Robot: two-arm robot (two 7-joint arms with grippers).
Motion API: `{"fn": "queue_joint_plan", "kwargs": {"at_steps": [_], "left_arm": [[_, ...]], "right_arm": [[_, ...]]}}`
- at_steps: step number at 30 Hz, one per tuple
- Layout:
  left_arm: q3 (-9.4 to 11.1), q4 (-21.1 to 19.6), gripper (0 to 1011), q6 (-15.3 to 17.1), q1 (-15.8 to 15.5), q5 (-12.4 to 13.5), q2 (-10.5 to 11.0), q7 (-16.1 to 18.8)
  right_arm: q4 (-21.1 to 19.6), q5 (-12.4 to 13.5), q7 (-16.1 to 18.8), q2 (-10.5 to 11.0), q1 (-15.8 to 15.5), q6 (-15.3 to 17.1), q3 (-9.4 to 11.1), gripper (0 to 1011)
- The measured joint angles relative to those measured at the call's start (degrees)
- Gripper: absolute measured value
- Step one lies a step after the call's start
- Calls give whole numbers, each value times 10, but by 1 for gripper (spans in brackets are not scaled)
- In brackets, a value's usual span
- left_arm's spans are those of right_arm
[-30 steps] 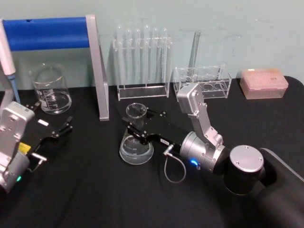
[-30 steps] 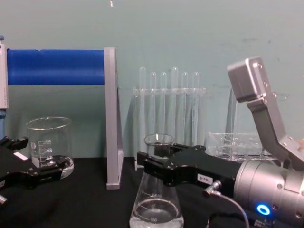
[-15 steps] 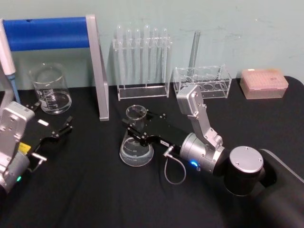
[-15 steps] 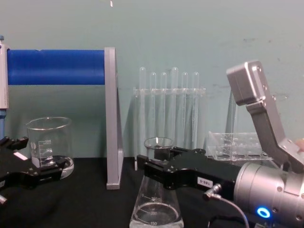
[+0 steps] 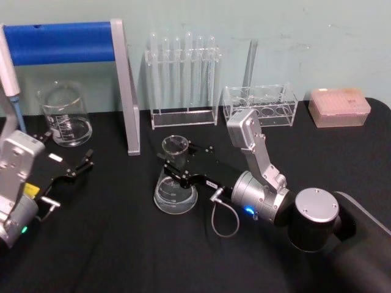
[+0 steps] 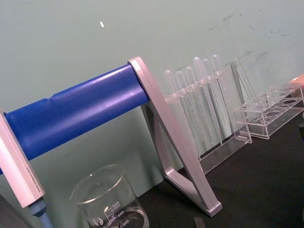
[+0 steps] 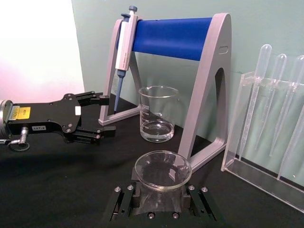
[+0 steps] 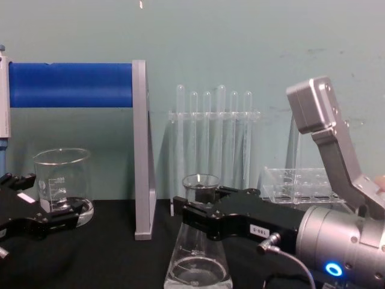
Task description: Grasp the erlenmeyer flask with one hand, shake it three times, then place it back.
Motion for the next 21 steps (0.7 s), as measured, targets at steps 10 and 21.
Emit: {"fn": "queue_joint_plan", "kwargs": {"at_steps": [10,21], "left_arm": [[0,0,1001,0,0,0,0,0],[0,0,1001,0,0,0,0,0]], "right_arm": [[0,0,0,0,0,0,0,711],[0,0,0,0,0,-1,0,1003]]}}
